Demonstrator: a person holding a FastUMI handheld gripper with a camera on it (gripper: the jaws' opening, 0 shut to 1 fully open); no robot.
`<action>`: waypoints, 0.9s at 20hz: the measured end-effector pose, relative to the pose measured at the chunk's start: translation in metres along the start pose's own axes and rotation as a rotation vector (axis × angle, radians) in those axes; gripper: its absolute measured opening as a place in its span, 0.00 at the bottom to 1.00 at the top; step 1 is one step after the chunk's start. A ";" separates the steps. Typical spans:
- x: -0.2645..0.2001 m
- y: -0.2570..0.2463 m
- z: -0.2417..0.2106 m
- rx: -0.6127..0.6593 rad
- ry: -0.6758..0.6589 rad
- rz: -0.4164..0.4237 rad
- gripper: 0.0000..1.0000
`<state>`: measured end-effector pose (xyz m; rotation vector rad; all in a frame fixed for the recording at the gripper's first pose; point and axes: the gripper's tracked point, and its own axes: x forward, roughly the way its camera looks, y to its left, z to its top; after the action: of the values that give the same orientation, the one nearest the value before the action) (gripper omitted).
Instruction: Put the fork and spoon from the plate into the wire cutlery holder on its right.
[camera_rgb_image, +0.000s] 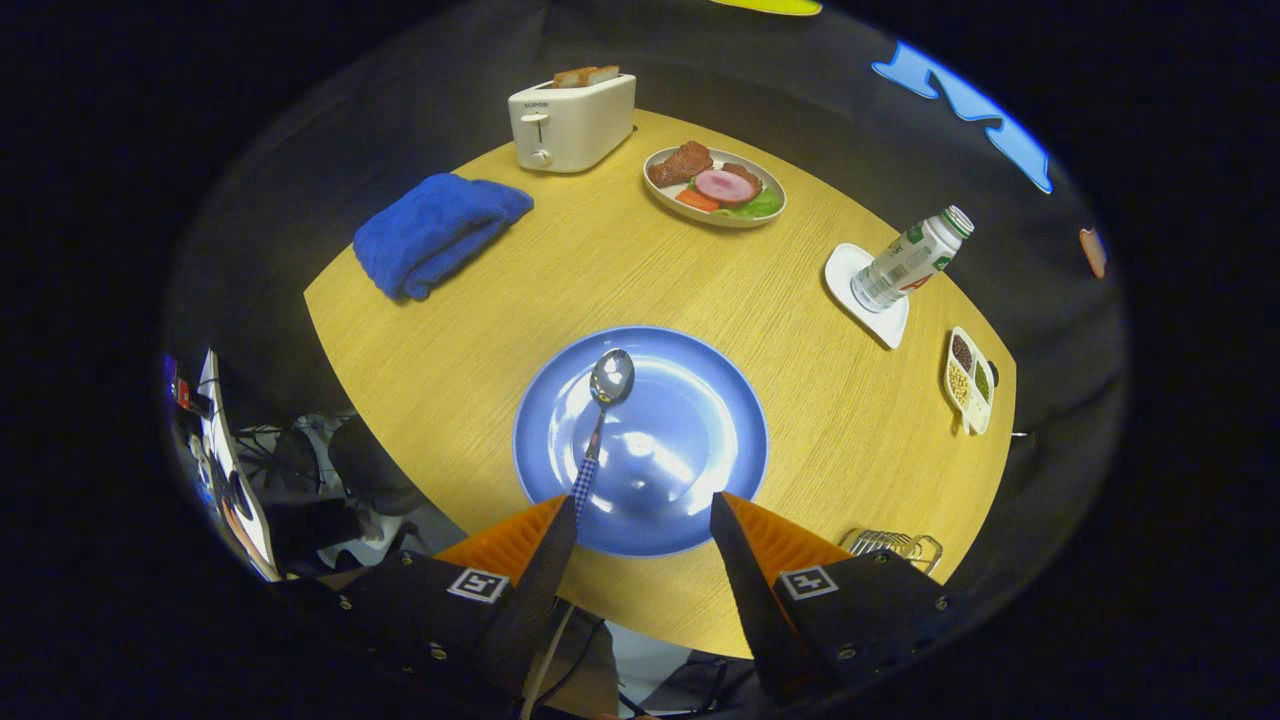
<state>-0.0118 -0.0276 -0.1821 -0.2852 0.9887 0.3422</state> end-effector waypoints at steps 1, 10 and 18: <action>0.005 0.004 0.000 0.012 0.000 0.001 0.83; 0.057 0.024 -0.029 0.048 0.117 0.012 0.83; 0.074 0.025 -0.034 0.052 0.197 0.018 0.82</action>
<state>-0.0110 -0.0068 -0.2650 -0.2660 1.1933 0.3081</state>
